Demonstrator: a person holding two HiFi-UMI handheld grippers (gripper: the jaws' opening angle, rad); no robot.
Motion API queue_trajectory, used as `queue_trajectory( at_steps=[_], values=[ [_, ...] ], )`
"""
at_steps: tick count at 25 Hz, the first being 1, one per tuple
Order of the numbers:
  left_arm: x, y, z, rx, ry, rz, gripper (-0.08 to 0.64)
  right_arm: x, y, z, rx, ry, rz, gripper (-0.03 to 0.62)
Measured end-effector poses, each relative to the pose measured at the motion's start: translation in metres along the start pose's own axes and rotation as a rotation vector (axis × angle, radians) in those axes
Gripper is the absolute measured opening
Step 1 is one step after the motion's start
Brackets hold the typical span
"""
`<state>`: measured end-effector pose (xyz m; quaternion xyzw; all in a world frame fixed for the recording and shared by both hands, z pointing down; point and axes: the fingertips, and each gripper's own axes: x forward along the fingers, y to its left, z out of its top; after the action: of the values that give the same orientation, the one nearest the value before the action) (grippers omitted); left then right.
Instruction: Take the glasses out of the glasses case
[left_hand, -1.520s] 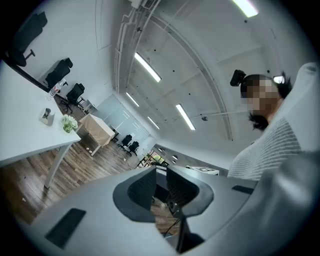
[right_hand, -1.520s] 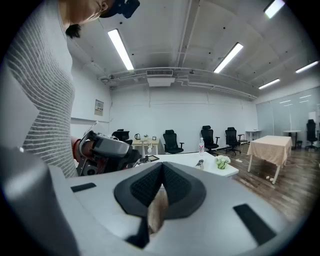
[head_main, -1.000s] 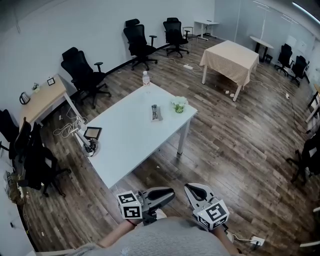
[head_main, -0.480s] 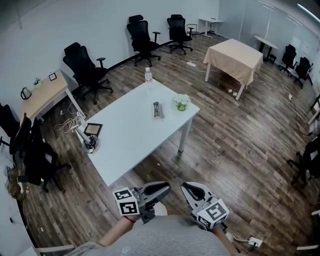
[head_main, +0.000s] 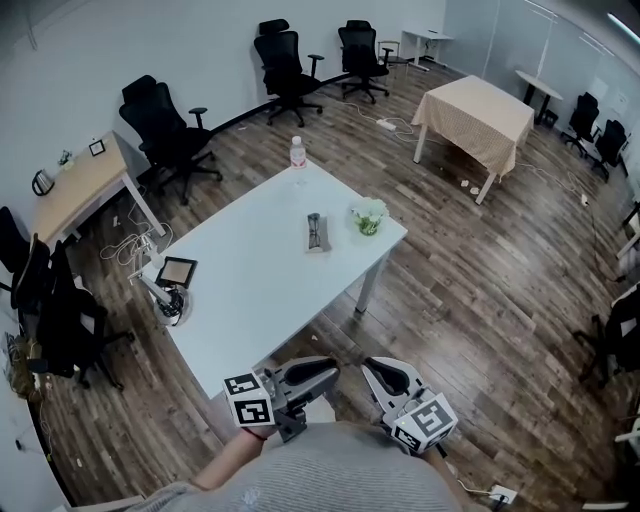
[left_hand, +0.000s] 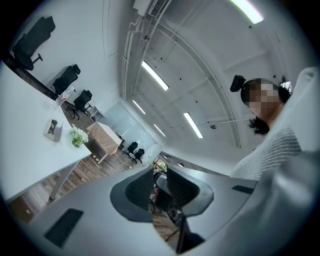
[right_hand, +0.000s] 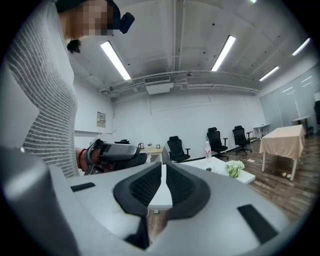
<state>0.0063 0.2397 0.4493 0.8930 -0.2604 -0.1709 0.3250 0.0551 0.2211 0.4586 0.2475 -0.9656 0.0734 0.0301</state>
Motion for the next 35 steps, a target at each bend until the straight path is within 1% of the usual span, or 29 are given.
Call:
queue_trajectory(
  at_steps=[2, 5, 8, 12, 15, 19, 23, 28, 32, 35],
  values=[
    [0.008, 0.022, 0.021, 0.0, -0.006, -0.013, 0.072, 0.025, -0.02, 0.008, -0.006, -0.007, -0.011, 0.018],
    [0.018, 0.053, 0.053, 0.016, 0.008, -0.029, 0.072, 0.061, -0.046, 0.024, -0.003, -0.03, -0.033, 0.018],
    [0.026, 0.082, 0.085, 0.017, 0.003, -0.033, 0.072, 0.094, -0.069, 0.034, -0.005, -0.024, -0.043, 0.018],
    [0.032, 0.117, 0.121, 0.025, 0.005, -0.026, 0.072, 0.131, -0.087, 0.043, -0.009, 0.0, -0.022, 0.018],
    [0.031, 0.142, 0.145, 0.027, -0.008, -0.015, 0.072, 0.154, -0.105, 0.048, -0.009, 0.003, -0.045, 0.018],
    [0.031, 0.175, 0.172, 0.017, -0.02, -0.007, 0.072, 0.183, -0.118, 0.055, -0.02, 0.013, -0.031, 0.018],
    [0.034, 0.198, 0.188, -0.012, -0.032, -0.016, 0.072, 0.2, -0.137, 0.056, -0.014, 0.011, -0.062, 0.018],
    [0.047, 0.218, 0.19, -0.028, -0.013, -0.003, 0.074, 0.206, -0.156, 0.051, 0.001, 0.039, -0.015, 0.02],
    [0.056, 0.239, 0.192, -0.028, -0.019, 0.035, 0.077, 0.211, -0.177, 0.049, 0.013, 0.052, 0.009, 0.02],
    [0.062, 0.257, 0.195, -0.056, -0.029, 0.046, 0.089, 0.215, -0.193, 0.052, 0.007, 0.056, 0.024, 0.023]
  ],
)
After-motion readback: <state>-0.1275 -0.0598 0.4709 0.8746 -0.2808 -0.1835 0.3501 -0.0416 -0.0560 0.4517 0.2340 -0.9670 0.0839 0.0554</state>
